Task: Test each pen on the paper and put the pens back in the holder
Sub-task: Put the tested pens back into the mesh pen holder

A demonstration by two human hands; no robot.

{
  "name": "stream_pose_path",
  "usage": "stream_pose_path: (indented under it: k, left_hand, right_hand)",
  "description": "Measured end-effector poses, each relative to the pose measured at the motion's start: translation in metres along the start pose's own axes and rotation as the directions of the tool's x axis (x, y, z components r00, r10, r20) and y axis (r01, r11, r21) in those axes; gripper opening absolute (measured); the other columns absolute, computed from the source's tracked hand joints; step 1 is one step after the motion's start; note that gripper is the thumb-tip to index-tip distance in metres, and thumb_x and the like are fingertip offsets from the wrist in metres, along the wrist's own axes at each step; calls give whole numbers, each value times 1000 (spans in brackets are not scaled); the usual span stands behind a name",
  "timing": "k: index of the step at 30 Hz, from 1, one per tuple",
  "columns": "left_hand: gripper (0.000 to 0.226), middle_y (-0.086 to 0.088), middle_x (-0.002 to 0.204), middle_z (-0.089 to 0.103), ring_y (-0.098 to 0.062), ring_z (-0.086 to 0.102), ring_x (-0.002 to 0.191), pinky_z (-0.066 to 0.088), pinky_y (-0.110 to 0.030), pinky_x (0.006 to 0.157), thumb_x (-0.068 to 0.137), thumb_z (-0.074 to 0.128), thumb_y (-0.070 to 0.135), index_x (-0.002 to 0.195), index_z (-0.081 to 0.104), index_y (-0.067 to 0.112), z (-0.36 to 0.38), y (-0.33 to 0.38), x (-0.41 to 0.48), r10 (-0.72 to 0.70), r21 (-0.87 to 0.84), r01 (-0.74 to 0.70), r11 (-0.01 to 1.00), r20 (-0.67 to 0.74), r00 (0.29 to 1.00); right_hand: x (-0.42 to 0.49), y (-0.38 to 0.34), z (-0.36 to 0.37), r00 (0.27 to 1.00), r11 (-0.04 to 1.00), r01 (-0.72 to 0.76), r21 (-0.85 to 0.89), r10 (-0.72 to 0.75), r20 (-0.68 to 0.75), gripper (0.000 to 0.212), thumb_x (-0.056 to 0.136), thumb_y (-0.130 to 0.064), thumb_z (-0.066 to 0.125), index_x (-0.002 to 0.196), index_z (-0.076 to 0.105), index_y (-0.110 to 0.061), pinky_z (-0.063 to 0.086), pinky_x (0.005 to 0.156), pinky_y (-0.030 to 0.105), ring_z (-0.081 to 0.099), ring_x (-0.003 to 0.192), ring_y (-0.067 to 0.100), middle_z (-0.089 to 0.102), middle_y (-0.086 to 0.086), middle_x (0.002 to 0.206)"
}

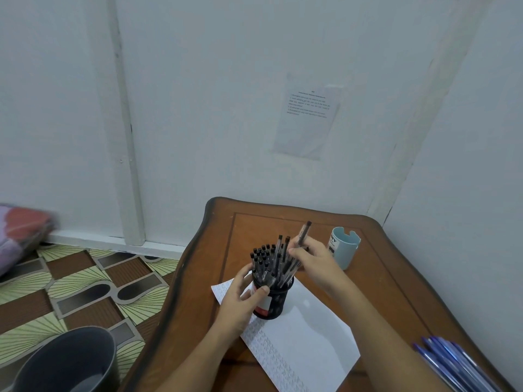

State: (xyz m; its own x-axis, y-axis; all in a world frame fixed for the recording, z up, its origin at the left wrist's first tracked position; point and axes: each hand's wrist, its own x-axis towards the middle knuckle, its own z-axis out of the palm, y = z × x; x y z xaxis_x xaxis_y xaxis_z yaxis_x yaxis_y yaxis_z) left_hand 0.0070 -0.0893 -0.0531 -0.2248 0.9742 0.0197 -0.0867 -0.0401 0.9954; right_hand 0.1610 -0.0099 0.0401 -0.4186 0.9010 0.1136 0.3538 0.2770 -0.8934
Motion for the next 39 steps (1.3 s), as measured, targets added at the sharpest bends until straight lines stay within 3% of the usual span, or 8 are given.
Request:
stream_pose_path:
  k: [4, 11, 18, 24, 26, 29, 33, 39]
  left_hand:
    - [47, 31, 118, 48, 13, 49, 101, 44, -13, 89, 89, 66, 25, 127, 44, 41, 1, 0, 0, -4, -13, 4, 1000, -3, 1000]
    - [45, 32, 117, 47, 12, 48, 102, 36, -23, 99, 90, 65, 24, 124, 43, 45, 1, 1, -1, -5, 17, 5, 1000, -2, 1000]
    - [47, 31, 119, 47, 10, 47, 107, 34, -32, 108, 90, 66, 27, 128, 44, 43, 0, -2, 1, -2, 45, 2, 999, -7, 1000]
    - [44, 32, 118, 48, 13, 49, 104, 38, -22, 100, 90, 65, 25, 124, 45, 45, 0, 0, 0, 6, 37, -6, 999, -1, 1000]
    - [44, 33, 117, 49, 16, 49, 101, 40, -17, 93, 90, 65, 25, 124, 45, 45, 0, 1, -1, 4, 31, -4, 1000, -4, 1000]
    - [45, 33, 117, 47, 15, 48, 102, 38, -19, 95, 90, 65, 26, 125, 44, 45, 0, 1, -1, 5, 36, -5, 999, -4, 1000]
    - [44, 33, 117, 47, 14, 47, 104, 38, -23, 99, 90, 65, 27, 124, 44, 46, 1, 1, -2, 2, 41, -2, 999, 3, 1000]
    - [42, 35, 115, 47, 15, 47, 103, 38, -23, 100, 90, 65, 26, 119, 44, 48, 2, 1, -2, 10, 55, -10, 998, 0, 1000]
  right_hand:
    - [-2, -5, -5, 996, 972, 92, -216, -90, 19, 18, 94, -21, 62, 79, 69, -29, 35, 84, 11, 46, 108, -10, 53, -14, 112]
    - [2, 0, -8, 992, 988, 85, -125, -96, -84, 20, 99, -43, 51, 87, 67, -40, 55, 92, 48, 61, 103, 11, 58, -12, 111]
    - [3, -14, -15, 996, 989, -36, -145, 48, 81, 25, 93, -25, 61, 78, 79, -30, 42, 102, 44, 47, 127, 15, 50, -8, 137]
    - [10, -18, -8, 964, 899, -230, -372, 264, 42, 26, 82, -35, 59, 98, 77, -25, 28, 113, 49, 27, 140, 29, 31, 0, 155]
    - [8, -19, -8, 940, 876, -305, -375, 340, 31, 58, 74, -47, 59, 127, 63, -22, 29, 112, 49, 27, 140, 27, 28, -1, 156]
    - [6, -21, -10, 961, 927, -254, -276, 274, 36, 69, 82, -57, 54, 138, 52, -17, 31, 110, 45, 33, 138, 24, 34, -1, 149]
    - [2, -23, -27, 998, 966, -51, -253, 59, 25, 28, 97, -24, 53, 79, 75, -23, 33, 107, 35, 42, 123, 11, 47, -2, 127]
    - [-6, -10, -31, 984, 931, 38, -362, 29, 179, 35, 101, -46, 44, 104, 75, -29, 37, 110, 38, 42, 128, 11, 45, -7, 137]
